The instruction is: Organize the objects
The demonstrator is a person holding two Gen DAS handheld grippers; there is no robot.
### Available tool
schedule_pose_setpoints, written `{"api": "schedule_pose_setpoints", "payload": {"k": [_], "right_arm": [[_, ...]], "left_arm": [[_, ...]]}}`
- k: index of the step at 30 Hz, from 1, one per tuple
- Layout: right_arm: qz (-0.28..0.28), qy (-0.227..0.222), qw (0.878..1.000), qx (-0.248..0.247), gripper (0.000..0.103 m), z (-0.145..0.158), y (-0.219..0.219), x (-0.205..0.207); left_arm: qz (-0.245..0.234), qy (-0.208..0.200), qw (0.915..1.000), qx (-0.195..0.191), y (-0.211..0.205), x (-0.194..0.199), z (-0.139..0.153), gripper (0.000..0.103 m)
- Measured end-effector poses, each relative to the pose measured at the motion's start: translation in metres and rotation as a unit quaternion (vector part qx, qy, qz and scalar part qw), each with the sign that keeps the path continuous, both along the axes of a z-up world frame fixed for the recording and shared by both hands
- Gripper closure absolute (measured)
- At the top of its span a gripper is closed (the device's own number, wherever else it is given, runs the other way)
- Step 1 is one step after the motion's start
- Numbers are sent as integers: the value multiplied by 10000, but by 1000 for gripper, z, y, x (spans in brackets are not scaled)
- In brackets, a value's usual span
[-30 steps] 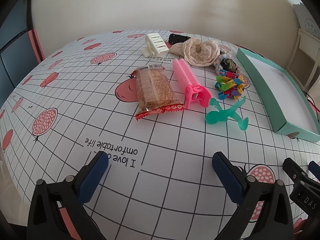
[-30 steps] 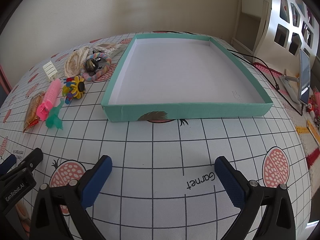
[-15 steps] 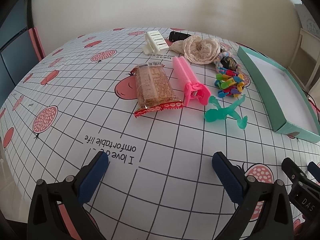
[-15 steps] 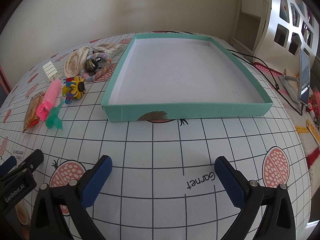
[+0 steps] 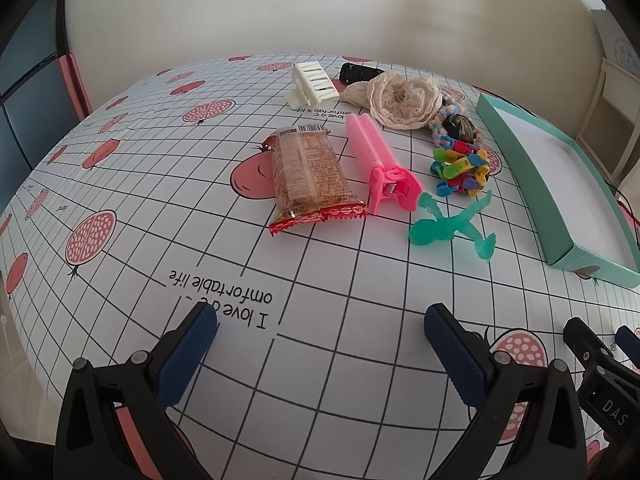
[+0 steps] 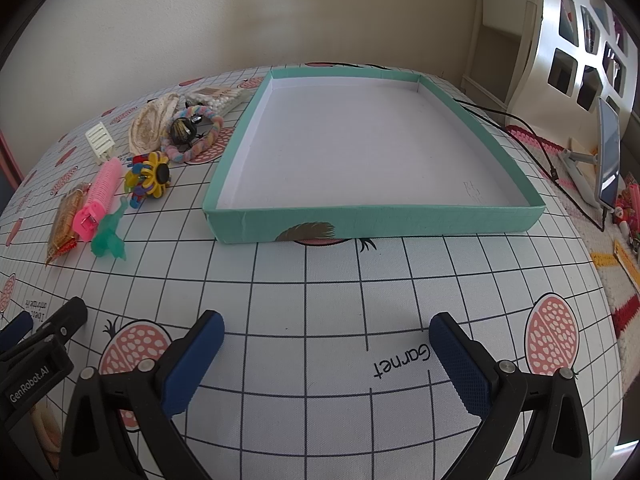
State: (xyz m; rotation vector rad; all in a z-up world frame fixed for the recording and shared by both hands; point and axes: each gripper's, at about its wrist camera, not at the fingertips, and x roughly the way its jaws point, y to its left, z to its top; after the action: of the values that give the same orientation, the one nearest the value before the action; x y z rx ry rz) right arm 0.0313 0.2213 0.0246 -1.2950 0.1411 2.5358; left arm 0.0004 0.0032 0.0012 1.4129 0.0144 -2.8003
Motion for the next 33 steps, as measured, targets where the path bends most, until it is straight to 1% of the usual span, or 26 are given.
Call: {"api": "schedule_pose_setpoints", "payload": {"k": [8, 11, 13, 14, 16, 18, 21, 24, 26, 28, 30, 32, 33], "right_arm": [[-5, -21, 10000, -11, 0, 0, 0, 0], [-9, -84, 9999, -64, 0, 0, 3, -2], [18, -72, 9999, -143, 1, 2, 3, -5], [-1, -48, 9998, -215, 1, 4, 4, -6], [12, 76, 9993, -364, 1, 17, 3, -3], [77, 227, 9991, -360, 1, 30, 0, -5], [401, 352, 9983, -247, 1, 59, -12, -16], [736, 408, 9964, -136, 1, 91, -25, -32], [972, 430, 9942, -176, 1, 111, -35, -44], [1152, 381, 9923, -234, 2, 122, -45, -55], [1290, 294, 9908, -270, 4, 128, -51, -69], [1404, 186, 9895, -290, 6, 127, -56, -81], [1441, 94, 9891, -288, 6, 123, -59, -87]], "left_arm": [[-1, -10, 10000, -1, 1, 3, 0, 0], [-29, -126, 9999, 12, 0, 2, 1, 0], [16, -212, 9997, 91, -3, 0, 3, 0], [2, -269, 9994, 218, -4, -1, 5, 0], [-47, -333, 9983, 474, -6, -3, 14, 0], [-56, -419, 9979, 488, -10, -11, 28, 0], [144, -457, 9973, 553, -20, -27, 50, 0], [236, -617, 9944, 829, -33, -49, 73, 0], [268, -688, 9935, 864, -37, -61, 83, 0], [285, -783, 9931, 827, -40, -75, 91, 0], [298, -904, 9910, 941, -46, -86, 94, 0], [380, -998, 9900, 920, -48, -96, 93, 1], [420, -1058, 9899, 845, -49, -103, 90, 2]]}}
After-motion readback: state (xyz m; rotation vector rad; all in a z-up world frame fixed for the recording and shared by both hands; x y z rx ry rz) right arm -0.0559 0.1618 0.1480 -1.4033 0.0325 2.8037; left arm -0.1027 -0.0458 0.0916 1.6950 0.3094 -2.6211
